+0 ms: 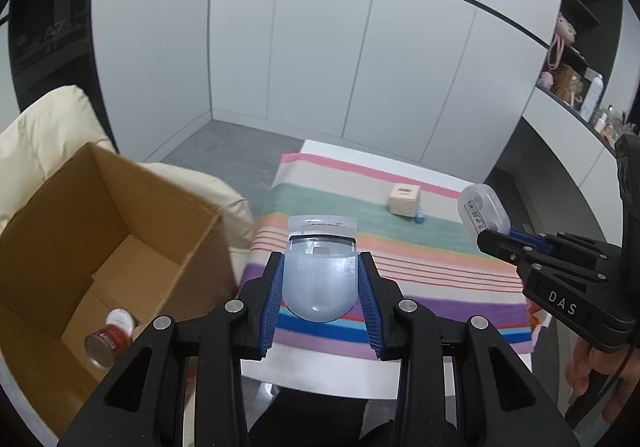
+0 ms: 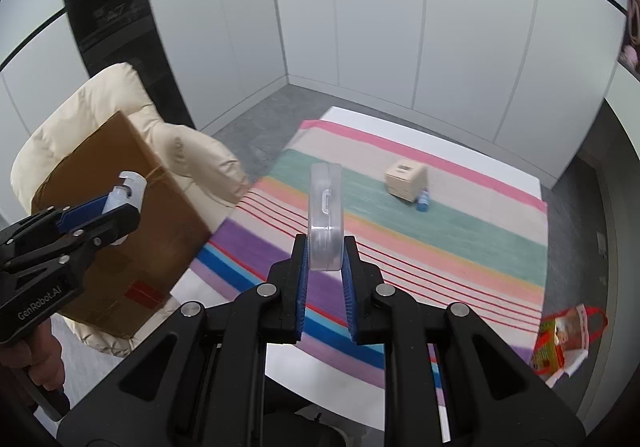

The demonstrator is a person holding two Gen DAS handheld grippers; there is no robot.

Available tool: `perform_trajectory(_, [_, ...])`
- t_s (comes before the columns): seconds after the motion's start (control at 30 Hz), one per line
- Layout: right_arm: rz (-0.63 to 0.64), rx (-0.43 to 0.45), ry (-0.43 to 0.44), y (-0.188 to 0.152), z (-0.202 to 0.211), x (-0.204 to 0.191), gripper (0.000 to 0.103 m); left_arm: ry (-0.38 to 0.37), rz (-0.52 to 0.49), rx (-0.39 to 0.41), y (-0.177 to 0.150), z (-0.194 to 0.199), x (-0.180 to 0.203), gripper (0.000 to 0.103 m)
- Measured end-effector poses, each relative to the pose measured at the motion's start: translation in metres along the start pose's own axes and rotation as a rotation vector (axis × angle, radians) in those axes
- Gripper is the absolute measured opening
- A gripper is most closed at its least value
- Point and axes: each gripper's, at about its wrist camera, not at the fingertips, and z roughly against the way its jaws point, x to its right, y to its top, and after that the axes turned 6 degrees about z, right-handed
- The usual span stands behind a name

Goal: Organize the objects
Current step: 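Lift and carry the blue case and clear tube toward the cardboard box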

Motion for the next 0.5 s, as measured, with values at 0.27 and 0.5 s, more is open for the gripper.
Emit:
perform_trajectory(0.27, [0.046,-0.001,0.043,0.012,-0.012,-0.031,0.016,0.041,0.048,0.018,0.001,0.011,-0.032,0.037])
perform_trajectory(0.5, [0.070,0.000,0.068,0.017,-0.016,-0.050,0.016,0.071,0.079,0.030,0.000,0.019,-0.057,0.037])
